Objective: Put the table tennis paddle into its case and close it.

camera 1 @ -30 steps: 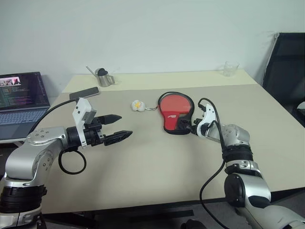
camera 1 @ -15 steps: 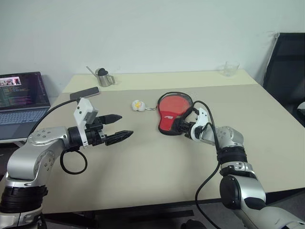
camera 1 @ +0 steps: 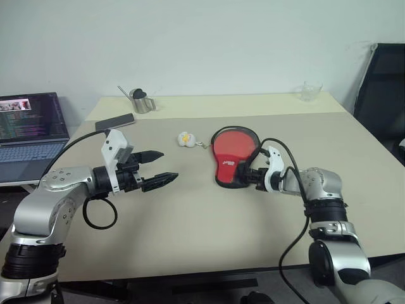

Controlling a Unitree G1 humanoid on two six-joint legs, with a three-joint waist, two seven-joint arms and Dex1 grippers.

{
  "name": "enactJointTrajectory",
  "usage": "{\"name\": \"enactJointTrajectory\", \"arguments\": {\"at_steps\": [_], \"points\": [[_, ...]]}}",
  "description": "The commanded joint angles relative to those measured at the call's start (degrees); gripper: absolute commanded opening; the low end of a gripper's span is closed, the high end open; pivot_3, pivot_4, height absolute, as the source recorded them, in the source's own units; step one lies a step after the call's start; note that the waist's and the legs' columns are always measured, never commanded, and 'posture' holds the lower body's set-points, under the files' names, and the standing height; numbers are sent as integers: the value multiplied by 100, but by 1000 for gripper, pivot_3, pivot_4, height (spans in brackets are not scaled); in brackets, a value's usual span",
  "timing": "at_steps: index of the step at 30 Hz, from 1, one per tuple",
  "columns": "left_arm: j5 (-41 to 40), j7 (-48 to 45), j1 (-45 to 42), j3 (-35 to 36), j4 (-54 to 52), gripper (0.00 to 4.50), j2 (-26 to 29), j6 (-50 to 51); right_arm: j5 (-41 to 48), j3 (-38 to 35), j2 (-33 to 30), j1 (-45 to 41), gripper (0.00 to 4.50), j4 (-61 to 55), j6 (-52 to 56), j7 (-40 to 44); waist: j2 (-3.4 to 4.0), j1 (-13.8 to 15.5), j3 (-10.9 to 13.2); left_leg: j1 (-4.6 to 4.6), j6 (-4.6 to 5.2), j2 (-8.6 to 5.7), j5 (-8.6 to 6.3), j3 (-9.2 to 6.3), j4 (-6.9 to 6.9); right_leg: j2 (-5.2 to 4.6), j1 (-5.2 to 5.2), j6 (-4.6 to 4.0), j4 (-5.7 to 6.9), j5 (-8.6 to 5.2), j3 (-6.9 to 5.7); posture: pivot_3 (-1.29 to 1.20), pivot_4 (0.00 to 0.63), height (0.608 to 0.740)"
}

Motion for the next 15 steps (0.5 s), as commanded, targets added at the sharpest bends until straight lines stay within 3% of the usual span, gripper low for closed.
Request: {"name": "enactJointTrajectory", "arguments": {"at_steps": [1,15], "points": [[65,-128,-206,-5,56,4500,67,-198,328,302,-158,274,23,-734,626,321,0,-1,0,0,0,0,0,0,0,0,0,0,0,0,0,0,150,740],[278,-516,-711,-368,619,4500,-6,-402,1091,1224,-1442,1694,23,-2907,1335,1358,-2,97,-1,1,5,-1,-3,-5,1,0,6,1,-8,0,-7,0,150,740]]}}
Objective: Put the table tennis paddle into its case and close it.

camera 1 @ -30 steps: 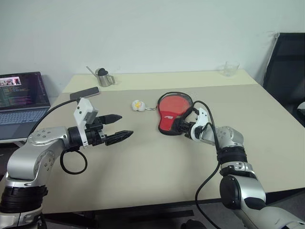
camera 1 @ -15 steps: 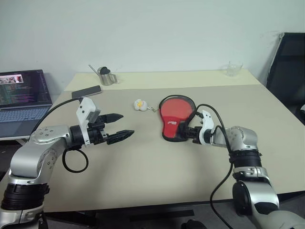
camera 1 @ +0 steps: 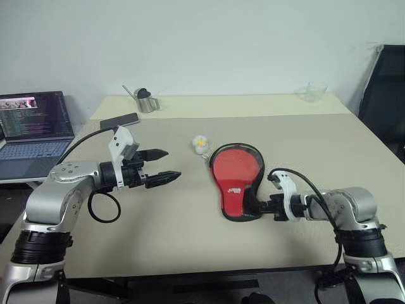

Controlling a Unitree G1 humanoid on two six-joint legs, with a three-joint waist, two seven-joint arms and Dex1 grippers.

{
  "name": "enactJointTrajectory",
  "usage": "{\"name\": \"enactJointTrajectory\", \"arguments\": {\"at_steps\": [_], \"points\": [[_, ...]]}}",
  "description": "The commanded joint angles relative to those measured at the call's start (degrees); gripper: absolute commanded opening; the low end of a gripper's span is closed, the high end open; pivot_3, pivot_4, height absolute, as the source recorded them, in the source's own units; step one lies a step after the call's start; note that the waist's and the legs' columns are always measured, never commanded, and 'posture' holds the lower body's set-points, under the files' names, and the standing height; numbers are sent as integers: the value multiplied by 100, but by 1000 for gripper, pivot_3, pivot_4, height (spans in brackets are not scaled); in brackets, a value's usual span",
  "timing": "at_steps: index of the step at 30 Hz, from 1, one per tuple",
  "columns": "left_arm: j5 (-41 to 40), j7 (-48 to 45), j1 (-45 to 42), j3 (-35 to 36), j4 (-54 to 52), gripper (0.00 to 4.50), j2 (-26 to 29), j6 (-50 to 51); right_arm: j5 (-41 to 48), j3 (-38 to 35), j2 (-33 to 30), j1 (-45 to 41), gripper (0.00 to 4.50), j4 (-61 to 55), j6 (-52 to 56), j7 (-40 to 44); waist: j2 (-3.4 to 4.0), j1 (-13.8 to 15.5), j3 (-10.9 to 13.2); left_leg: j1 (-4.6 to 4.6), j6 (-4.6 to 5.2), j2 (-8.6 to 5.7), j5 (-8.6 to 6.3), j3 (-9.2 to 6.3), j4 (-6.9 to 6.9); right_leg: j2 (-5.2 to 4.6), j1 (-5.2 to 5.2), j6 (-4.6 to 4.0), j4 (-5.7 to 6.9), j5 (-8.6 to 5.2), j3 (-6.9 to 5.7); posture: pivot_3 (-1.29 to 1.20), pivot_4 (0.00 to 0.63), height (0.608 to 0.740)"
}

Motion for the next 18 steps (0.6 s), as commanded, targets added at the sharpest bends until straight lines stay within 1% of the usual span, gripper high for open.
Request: {"name": "enactJointTrajectory", "arguments": {"at_steps": [1,5,10,18], "points": [[42,-91,-197,30,27,4500,31,-160,289,262,-162,227,23,-361,205,296,0,-1,0,0,0,0,0,0,0,0,0,0,0,0,0,0,150,740],[77,-143,-249,-11,87,4500,23,-188,434,337,-364,458,23,-682,179,503,0,1,0,0,0,0,0,0,0,0,0,0,-1,0,0,0,150,740],[105,-171,-284,-37,141,4500,3,-212,510,670,-805,791,23,-1090,-56,802,-1,13,0,-2,1,0,-1,-4,0,0,4,0,-12,0,-4,0,150,740],[123,-156,-289,-48,104,4500,-45,-189,630,740,-938,936,23,-1279,-167,1062,-2,14,-1,-2,2,0,-2,-15,-1,0,12,1,-26,0,-12,0,150,740]]}}
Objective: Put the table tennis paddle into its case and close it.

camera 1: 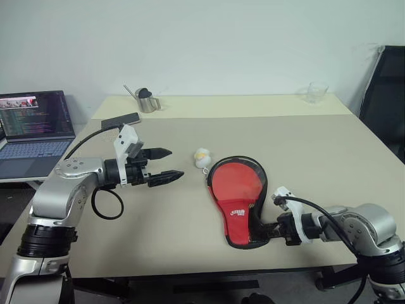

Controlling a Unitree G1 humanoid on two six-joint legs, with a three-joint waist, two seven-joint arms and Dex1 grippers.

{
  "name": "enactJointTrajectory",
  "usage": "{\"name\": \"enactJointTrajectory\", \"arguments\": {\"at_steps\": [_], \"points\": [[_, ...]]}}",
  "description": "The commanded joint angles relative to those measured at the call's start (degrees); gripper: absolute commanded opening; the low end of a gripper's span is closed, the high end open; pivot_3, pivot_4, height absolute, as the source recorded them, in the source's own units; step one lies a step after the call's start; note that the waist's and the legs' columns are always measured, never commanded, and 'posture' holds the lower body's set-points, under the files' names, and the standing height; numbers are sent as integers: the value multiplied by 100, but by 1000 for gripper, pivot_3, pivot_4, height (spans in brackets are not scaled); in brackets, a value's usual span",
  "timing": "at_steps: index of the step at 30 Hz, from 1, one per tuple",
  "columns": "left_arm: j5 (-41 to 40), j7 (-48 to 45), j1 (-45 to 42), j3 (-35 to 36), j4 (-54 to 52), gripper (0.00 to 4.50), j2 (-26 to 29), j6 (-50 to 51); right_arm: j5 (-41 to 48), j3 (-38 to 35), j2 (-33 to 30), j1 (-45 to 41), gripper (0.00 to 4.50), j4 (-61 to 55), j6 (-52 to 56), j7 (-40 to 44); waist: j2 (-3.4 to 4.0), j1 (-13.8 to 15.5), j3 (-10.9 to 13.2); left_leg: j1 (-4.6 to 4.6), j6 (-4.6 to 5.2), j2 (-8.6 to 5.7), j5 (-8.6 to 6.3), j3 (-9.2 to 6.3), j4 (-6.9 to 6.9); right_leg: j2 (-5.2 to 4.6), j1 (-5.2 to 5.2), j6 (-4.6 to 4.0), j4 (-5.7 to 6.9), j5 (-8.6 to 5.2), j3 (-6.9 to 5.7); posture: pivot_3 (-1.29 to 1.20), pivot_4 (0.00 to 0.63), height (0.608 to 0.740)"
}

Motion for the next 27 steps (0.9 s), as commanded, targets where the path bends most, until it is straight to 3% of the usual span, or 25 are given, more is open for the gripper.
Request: {"name": "enactJointTrajectory", "arguments": {"at_steps": [1,18,21,27], "points": [[-5,-12,-116,112,-57,4500,36,-85,302,281,-96,107,23,-267,63,300,0,0,0,0,0,0,0,0,0,0,0,0,-1,0,0,0,150,740],[14,39,-44,135,-79,4500,7,-102,116,615,-466,94,23,-354,-370,381,-1,4,-1,-1,0,-1,0,-2,0,0,1,0,-4,0,-2,0,150,740],[36,32,-77,115,-39,4500,-12,-133,153,632,-604,90,746,-358,-453,440,-2,5,-2,-2,0,-1,0,-3,1,0,2,0,-5,0,-2,0,150,740],[84,6,-153,91,67,4500,-49,-208,289,570,-1025,82,2777,-512,-598,841,-4,13,-2,0,0,-1,0,-3,5,0,8,2,-3,1,-3,0,150,740]]}}
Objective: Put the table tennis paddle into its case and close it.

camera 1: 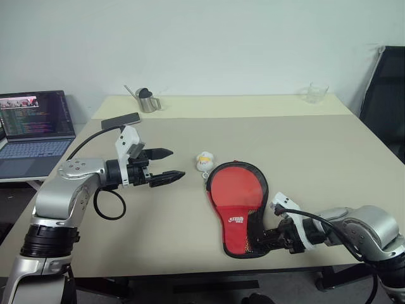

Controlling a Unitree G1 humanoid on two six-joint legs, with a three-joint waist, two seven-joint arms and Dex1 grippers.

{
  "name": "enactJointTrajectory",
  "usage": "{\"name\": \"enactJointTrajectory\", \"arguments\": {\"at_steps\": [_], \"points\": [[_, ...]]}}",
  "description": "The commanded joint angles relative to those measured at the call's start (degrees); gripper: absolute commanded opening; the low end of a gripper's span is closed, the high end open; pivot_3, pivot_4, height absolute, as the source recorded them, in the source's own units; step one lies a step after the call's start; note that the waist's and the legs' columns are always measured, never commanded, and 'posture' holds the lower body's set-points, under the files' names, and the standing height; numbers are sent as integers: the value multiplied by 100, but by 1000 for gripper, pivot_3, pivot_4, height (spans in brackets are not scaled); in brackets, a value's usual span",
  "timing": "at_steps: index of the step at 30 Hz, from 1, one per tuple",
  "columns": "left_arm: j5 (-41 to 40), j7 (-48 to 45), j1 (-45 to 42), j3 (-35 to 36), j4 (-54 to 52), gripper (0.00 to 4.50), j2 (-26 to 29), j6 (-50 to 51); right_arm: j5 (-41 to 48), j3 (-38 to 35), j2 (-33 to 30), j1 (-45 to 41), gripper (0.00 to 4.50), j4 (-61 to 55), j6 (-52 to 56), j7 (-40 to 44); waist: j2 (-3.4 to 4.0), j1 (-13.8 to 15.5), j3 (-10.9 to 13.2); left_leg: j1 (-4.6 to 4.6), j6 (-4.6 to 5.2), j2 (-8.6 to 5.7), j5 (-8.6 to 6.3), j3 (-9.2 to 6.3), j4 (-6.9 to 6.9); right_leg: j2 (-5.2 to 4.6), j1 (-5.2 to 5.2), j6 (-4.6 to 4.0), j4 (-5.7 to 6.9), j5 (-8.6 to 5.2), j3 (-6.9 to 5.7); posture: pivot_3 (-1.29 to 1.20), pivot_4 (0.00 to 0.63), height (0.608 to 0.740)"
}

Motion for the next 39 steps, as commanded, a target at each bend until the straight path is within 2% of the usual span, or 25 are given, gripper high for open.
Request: {"name": "enactJointTrajectory", "arguments": {"at_steps": [1,5,10,13,15,18,21,23,29,34,39], "points": [[34,-8,-154,86,9,4500,18,-134,150,3,-410,66,3081,-338,-80,333,0,12,0,0,0,-1,0,0,1,0,0,2,0,1,0,0,150,740],[82,-30,-214,77,94,4500,-1,-189,-249,124,-1153,20,4407,-277,-726,791,-1,29,0,-2,1,-4,0,-4,4,-1,3,3,-3,2,-3,0,150,740],[57,118,-357,194,241,4500,-102,-208,-982,121,-2067,-167,4458,417,-1973,1498,-2,34,1,-1,0,-5,0,-1,4,-1,4,4,-3,2,-4,0,150,740],[58,265,-506,223,404,4500,-180,-152,-1227,10,-2014,-670,4458,709,-2506,1650,-2,2,1,0,0,-2,0,1,4,-1,3,4,-2,2,-3,0,150,740],[177,363,-608,145,539,4500,-230,-235,-1274,-168,-1295,-1262,4458,989,-2702,1159,-8,-33,-2,2,0,-1,0,8,4,0,1,5,0,4,2,0,150,740],[461,719,-915,11,907,4500,-455,-399,-1408,-643,713,-2036,4458,1532,-3562,-351,-18,-68,-7,12,-2,20,1,23,3,19,3,-6,-2,18,13,0,150,740],[776,1131,-1250,-128,1290,4500,-729,-439,-2277,-56,1610,-1889,4458,1824,-4545,-787,-26,26,-13,0,-28,56,15,27,3,51,-16,-22,-3,37,10,0,150,740],[923,1356,-1430,-226,1462,4500,-913,-409,-2531,238,2037,-1727,4458,2123,-4768,-937,-31,96,-16,-7,-29,55,15,16,1,53,-15,-23,-14,36,1,0,150,740],[1339,1893,-1787,-465,1819,4500,-1438,-270,-2881,197,2687,-1405,4458,2855,-5127,-1285,-32,143,-17,-26,-26,30,13,20,9,50,-22,-19,-23,38,9,0,150,740],[1438,2033,-1903,-546,2082,4500,-1767,1,-3033,49,2896,-1281,4458,3305,-5291,-1475,-31,72,-17,-11,-27,47,14,20,6,58,-21,-19,-10,39,12,0,150,740],[1579,2287,-2249,-582,2952,4500,-2137,169,-3057,38,3020,-1227,4458,3516,-5049,-1478,-31,-32,-17,-3,-28,48,15,30,7,59,-21,-20,4,40,16,0,150,740]]}}
